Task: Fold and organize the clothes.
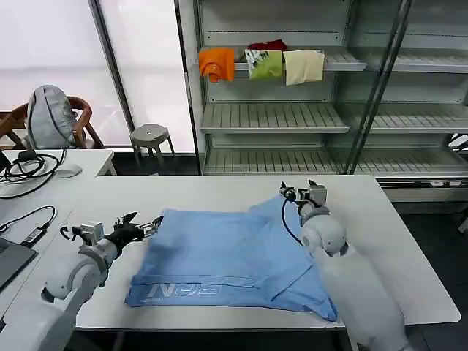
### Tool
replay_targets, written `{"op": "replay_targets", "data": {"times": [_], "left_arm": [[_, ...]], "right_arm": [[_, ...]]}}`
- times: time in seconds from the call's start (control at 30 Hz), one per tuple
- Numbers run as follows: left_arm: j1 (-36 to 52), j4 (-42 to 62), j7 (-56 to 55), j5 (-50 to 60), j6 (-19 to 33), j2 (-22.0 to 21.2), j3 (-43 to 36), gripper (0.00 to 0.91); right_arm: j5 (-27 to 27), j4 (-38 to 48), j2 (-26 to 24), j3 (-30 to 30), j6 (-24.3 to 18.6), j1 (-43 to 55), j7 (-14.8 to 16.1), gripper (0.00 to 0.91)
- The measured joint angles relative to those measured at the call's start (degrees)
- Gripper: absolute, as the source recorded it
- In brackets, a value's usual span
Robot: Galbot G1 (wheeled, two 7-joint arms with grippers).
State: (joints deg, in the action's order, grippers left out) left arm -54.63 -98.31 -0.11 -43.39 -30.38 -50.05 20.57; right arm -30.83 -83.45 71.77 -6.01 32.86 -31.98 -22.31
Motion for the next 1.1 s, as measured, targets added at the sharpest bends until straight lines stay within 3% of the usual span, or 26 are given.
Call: {"op": "replay_targets", "data": {"times": [0.4, 0.97, 1.0, 1.03, 1.07, 1.1], "left_arm": [[10.06, 11.01, 2.80, 1.39, 0.27, -1.53, -7.65, 0.907], [14.23, 17.43, 3.88, 3.44, 1.60, -3.23, -11.65, 0.907], [14.23, 17.47, 3.86, 3.48, 1.68, -3.32, -11.68, 0.695], [14.28, 17.58, 3.85, 3.51, 1.76, -3.41, -11.76, 0.423], [14.38, 17.76, 3.75, 3.52, 1.91, -3.50, -11.87, 0.191], [14.56, 17.97, 3.61, 3.54, 2.08, -3.61, -11.98, 0.020]], "right_arm": [[-0.44, 8.14, 3.12, 0.06, -0.39, 1.95, 2.13, 0.907], [-0.62, 12.57, 5.12, -0.63, -1.12, 2.60, 4.32, 0.907], [-0.68, 12.70, 5.22, -0.65, -1.17, 2.60, 4.33, 0.897], [-0.74, 12.84, 5.33, -0.70, -1.18, 2.60, 4.34, 0.786], [-0.84, 12.95, 5.38, -0.72, -1.18, 2.60, 4.34, 0.574], [-0.97, 13.06, 5.40, -0.74, -1.17, 2.60, 4.30, 0.111]]}}
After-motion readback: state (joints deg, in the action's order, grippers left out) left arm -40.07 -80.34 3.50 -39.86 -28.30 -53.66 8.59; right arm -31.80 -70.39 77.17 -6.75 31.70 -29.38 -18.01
